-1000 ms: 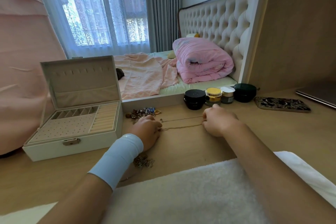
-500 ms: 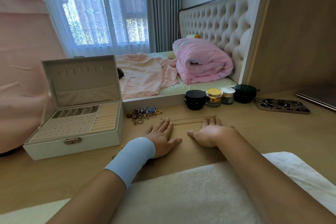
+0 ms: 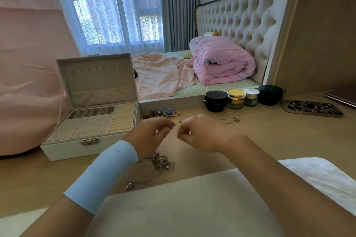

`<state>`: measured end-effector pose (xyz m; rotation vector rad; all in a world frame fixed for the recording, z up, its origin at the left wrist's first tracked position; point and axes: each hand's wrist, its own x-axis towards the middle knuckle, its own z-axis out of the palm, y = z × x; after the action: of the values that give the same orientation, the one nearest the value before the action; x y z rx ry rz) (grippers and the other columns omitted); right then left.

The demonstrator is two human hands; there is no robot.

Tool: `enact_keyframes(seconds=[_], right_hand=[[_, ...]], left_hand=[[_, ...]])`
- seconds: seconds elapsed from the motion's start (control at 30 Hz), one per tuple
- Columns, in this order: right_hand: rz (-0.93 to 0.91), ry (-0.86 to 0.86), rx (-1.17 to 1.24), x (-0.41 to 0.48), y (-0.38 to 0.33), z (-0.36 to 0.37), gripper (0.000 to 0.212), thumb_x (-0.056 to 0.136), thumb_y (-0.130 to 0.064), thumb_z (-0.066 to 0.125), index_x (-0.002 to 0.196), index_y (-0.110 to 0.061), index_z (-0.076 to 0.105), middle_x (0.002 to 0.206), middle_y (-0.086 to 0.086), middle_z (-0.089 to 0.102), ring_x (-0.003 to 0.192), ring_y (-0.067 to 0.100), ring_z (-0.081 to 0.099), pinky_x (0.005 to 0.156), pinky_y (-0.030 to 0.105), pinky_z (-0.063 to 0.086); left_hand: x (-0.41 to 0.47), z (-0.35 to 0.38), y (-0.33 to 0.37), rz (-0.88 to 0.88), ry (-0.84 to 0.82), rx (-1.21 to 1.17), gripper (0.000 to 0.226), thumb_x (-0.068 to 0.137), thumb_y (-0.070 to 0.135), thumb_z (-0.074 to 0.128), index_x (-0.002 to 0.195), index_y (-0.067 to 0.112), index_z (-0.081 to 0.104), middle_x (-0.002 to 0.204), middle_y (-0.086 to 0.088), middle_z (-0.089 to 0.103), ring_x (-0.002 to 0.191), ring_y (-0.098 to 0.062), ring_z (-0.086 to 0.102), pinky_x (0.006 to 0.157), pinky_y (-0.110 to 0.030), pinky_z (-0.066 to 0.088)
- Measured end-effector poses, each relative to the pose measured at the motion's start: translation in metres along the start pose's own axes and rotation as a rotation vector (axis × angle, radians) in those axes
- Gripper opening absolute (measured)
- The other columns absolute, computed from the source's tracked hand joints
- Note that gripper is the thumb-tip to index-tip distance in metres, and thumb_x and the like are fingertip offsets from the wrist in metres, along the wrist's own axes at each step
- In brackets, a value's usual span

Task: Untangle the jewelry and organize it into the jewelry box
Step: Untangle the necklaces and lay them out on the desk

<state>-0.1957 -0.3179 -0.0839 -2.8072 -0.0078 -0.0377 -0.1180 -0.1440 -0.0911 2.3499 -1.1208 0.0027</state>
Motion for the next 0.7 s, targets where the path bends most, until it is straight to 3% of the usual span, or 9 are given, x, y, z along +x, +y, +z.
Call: enact_keyframes(seconds=[0.07,0.13,0.2,0.4,0.53,0.7], right_hand=[[-0.069,-0.060,0.068,-0.004,-0.013,0.006,0.014,0.097,-0.030,0.064,0.107,-0.032,0.073,0.099,-0.018,0.063,0.091,0.003,0.058,0.080,0.023,0.051],[-0.105,-0.096,0.088,-0.007,-0.021,0.012,0.010,0.094,-0.030,0.068,0.103,-0.033,0.073,0.088,-0.022,0.059,0.082,-0.002,0.057,0.064,0.010,0.040],[-0.115,-0.160,0.097,-0.008,-0.025,0.018,0.009,0.093,-0.032,0.070,0.101,-0.034,0.074,0.085,-0.023,0.059,0.077,-0.004,0.055,0.057,0.008,0.037],[-0.101,-0.189,0.107,-0.007,-0.027,0.024,0.011,0.090,-0.032,0.074,0.100,-0.032,0.076,0.091,-0.016,0.063,0.076,0.000,0.054,0.062,0.009,0.043],[-0.067,-0.182,0.063,-0.004,-0.025,0.022,0.010,0.091,-0.033,0.072,0.101,-0.033,0.074,0.097,-0.016,0.064,0.084,0.002,0.056,0.066,0.012,0.044],[-0.095,-0.145,0.010,-0.003,-0.027,0.028,0.010,0.092,-0.035,0.071,0.101,-0.035,0.073,0.093,-0.015,0.064,0.084,0.003,0.055,0.065,0.015,0.040]], left_hand=[[-0.015,-0.004,-0.007,0.018,-0.044,0.084,0.019,0.096,0.018,0.058,0.103,0.032,0.069,0.100,0.015,0.065,0.087,0.001,0.059,0.085,-0.020,0.050],[-0.030,-0.008,-0.012,0.021,-0.124,0.157,0.018,0.093,0.019,0.061,0.093,0.037,0.067,0.092,0.018,0.061,0.081,0.000,0.058,0.076,-0.017,0.047],[-0.042,-0.016,-0.017,0.004,-0.183,0.208,0.016,0.093,0.024,0.061,0.091,0.039,0.066,0.090,0.020,0.060,0.080,0.000,0.058,0.074,-0.014,0.045],[-0.057,-0.028,-0.014,-0.151,-0.464,0.260,0.012,0.083,0.042,0.070,0.092,0.034,0.070,0.085,0.018,0.065,0.078,-0.002,0.061,0.072,-0.019,0.051],[-0.056,-0.033,-0.015,-0.223,-0.462,0.377,0.010,0.079,0.037,0.076,0.084,0.029,0.075,0.071,0.018,0.063,0.070,-0.006,0.062,0.064,-0.020,0.052],[-0.057,-0.034,-0.011,-0.263,-0.468,0.518,0.007,0.080,0.028,0.073,0.084,0.024,0.077,0.067,0.012,0.061,0.059,-0.010,0.055,0.046,-0.016,0.039]])
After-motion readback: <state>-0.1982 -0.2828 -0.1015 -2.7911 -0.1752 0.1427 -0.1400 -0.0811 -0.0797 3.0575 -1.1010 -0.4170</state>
